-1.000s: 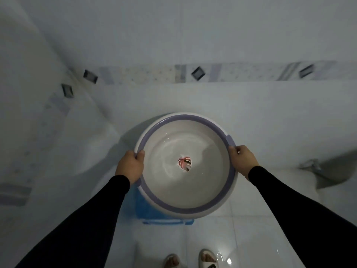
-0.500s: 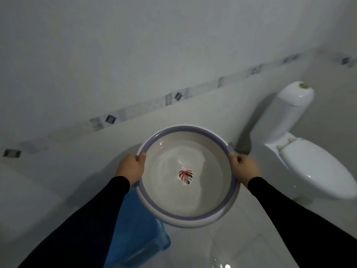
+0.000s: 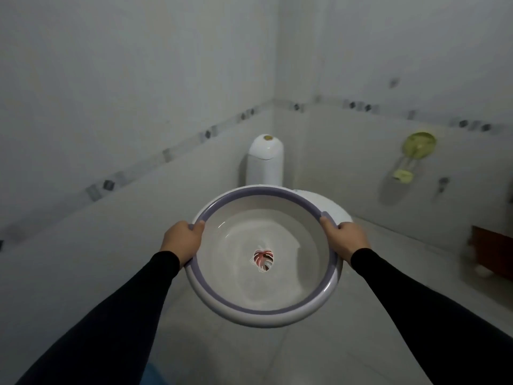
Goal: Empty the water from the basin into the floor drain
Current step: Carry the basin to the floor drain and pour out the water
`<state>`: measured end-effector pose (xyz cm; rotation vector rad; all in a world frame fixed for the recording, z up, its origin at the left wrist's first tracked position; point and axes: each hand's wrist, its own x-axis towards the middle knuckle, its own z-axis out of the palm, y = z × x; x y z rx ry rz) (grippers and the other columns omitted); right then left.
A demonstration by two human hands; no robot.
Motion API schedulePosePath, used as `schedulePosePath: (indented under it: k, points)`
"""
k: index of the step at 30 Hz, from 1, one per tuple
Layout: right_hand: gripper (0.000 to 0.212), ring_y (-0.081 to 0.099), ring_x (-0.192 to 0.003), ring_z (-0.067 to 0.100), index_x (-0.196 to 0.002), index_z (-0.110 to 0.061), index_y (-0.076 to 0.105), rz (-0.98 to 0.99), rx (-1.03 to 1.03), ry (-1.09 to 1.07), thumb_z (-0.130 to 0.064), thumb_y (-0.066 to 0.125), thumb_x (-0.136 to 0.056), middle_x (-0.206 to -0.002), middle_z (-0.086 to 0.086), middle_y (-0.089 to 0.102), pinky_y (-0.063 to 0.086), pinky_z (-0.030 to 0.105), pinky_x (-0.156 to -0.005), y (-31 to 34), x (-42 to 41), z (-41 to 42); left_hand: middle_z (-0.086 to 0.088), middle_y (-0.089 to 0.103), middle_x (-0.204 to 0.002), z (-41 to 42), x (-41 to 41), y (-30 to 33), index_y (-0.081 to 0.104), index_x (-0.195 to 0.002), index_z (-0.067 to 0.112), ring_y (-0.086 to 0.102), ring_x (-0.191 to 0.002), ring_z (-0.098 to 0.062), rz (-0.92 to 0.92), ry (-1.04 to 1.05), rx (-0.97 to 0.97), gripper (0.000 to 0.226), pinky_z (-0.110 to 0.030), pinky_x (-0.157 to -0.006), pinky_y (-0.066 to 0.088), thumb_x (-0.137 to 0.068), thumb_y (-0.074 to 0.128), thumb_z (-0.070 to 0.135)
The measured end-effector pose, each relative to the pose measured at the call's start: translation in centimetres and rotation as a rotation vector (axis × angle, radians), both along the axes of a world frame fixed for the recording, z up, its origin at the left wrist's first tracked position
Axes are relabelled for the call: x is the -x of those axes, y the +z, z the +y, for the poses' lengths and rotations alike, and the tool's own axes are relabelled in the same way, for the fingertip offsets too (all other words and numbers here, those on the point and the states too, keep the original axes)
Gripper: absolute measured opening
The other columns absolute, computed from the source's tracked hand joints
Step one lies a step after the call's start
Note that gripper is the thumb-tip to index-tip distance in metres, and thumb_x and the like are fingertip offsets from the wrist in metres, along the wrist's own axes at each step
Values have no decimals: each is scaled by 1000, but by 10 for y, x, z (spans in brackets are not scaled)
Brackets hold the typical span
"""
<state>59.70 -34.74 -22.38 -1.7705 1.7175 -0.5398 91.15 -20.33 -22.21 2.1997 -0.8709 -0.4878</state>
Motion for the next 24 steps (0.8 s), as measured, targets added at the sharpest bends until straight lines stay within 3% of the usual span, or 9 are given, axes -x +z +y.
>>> schedulePosePath:
  k: [3, 7, 10, 16, 20, 24]
  points:
    - [71, 60, -88, 33, -94, 4, 68, -10, 22, -108, -61, 39, -88, -94, 21, 67, 40, 29, -71, 15, 80, -3, -7, 52, -56, -29, 70, 10, 46, -55, 9, 48, -54, -23, -1, -86, -1, 50, -30, -50, 35, -94, 47, 40]
    - [71, 61, -100, 36, -100, 3, 69, -7, 26, -244, -60, 38, -89, -104, 24, 68, 45, 33, -82, 29, 191, 4, -7, 56, -61, -71, 170, 17, 50, -59, 10, 51, -56, -20, 8, -203, -22, 45, -30, -50, 35, -92, 46, 41]
    - [72, 62, -93, 34, -103, 1, 69, -11, 26, -386, -62, 37, -87, -101, 21, 68, 48, 33, -78, 33, 271, 11, -5, 53, -57, -102, 246, 18, 49, -57, 11, 49, -53, -19, -14, -310, -20, 45, -28, -47, 33, -91, 47, 39]
    - [67, 63, -77, 28, -89, -4, 67, -14, 22, -596, -63, 35, -85, -82, 13, 67, 48, 32, -67, 34, 402, 24, -7, 57, -64, -168, 382, 18, 54, -65, 8, 52, -59, -21, 10, -556, -13, 43, -29, -48, 35, -93, 46, 39]
    - [65, 59, -64, 19, -86, -7, 65, -16, -2, -738, -64, 35, -86, -71, 6, 62, 39, 24, -49, 34, 483, 29, -8, 58, -63, -212, 473, 16, 56, -62, 10, 54, -59, -23, 36, -706, -12, 42, -28, -47, 36, -92, 47, 38]
    - [64, 53, -60, 16, -86, -6, 64, 14, -29, -827, -63, 35, -88, -70, 5, 58, 35, 25, -48, 35, 547, 26, -8, 58, -65, -249, 547, 13, 58, -65, 7, 55, -61, -26, 75, -799, -30, 43, -30, -50, 38, -92, 50, 39]
